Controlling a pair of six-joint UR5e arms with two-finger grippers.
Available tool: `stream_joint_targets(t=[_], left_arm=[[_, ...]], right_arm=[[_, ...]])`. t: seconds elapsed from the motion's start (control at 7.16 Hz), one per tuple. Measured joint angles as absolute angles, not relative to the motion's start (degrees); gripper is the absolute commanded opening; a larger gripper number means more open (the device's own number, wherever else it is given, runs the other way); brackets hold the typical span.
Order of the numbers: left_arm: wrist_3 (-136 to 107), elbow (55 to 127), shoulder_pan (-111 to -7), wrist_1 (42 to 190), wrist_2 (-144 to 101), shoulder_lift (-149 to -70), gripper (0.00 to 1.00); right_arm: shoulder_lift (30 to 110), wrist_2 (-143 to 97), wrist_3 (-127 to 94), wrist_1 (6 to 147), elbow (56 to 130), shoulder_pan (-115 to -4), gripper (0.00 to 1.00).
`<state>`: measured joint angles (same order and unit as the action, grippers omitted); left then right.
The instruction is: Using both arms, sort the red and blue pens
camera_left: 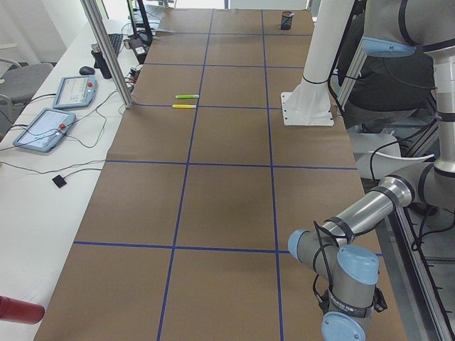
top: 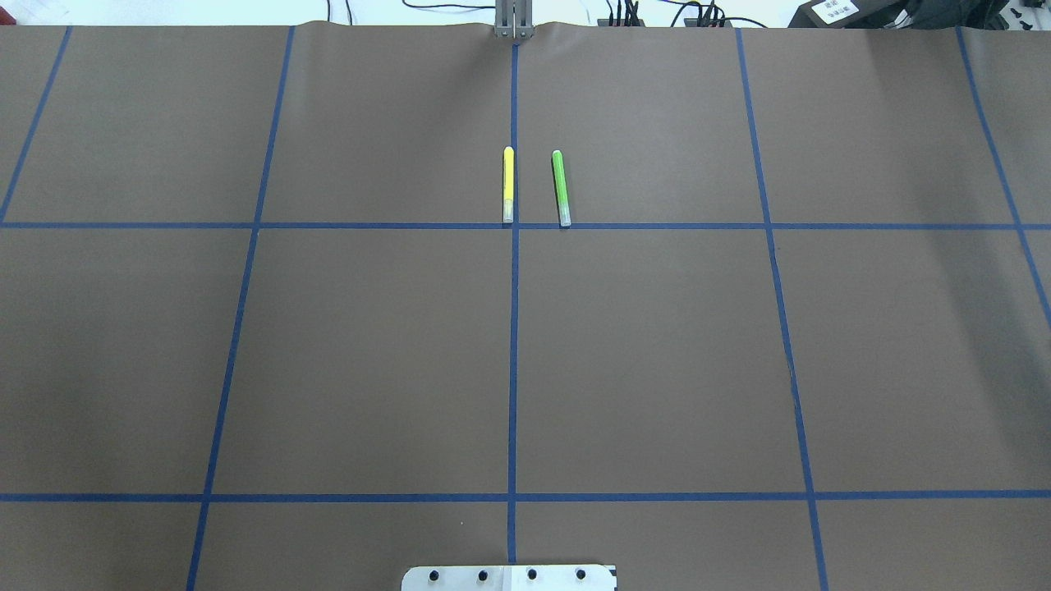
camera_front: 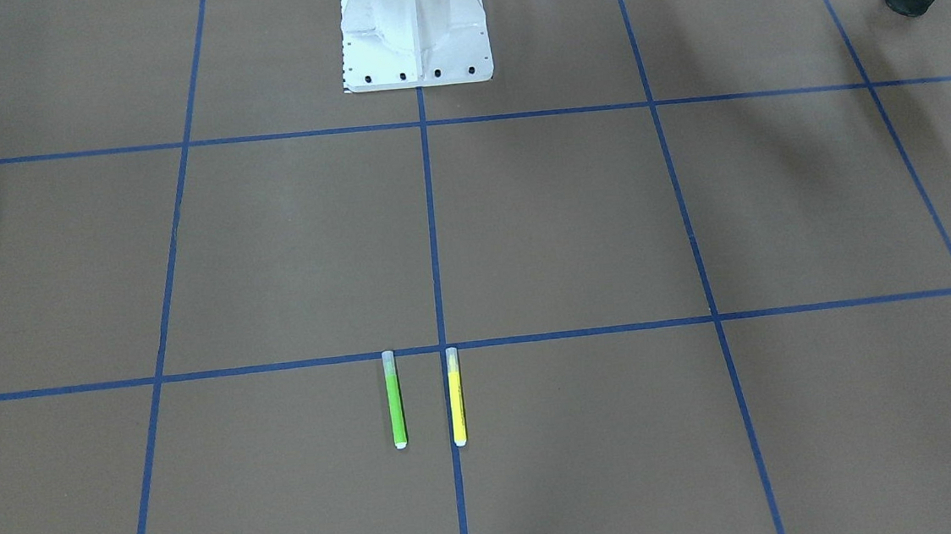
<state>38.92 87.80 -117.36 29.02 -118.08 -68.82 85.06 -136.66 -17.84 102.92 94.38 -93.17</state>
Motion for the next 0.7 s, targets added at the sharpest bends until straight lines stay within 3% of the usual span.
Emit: stream_joint_targets(t=[0.7], left_arm=[[38.4, 86.1, -117.8, 29.0, -118.0, -68.9, 0.00]], right_arm=[[85.1, -136.7, -17.8, 102.9, 94.4, -93.2, 1.00]])
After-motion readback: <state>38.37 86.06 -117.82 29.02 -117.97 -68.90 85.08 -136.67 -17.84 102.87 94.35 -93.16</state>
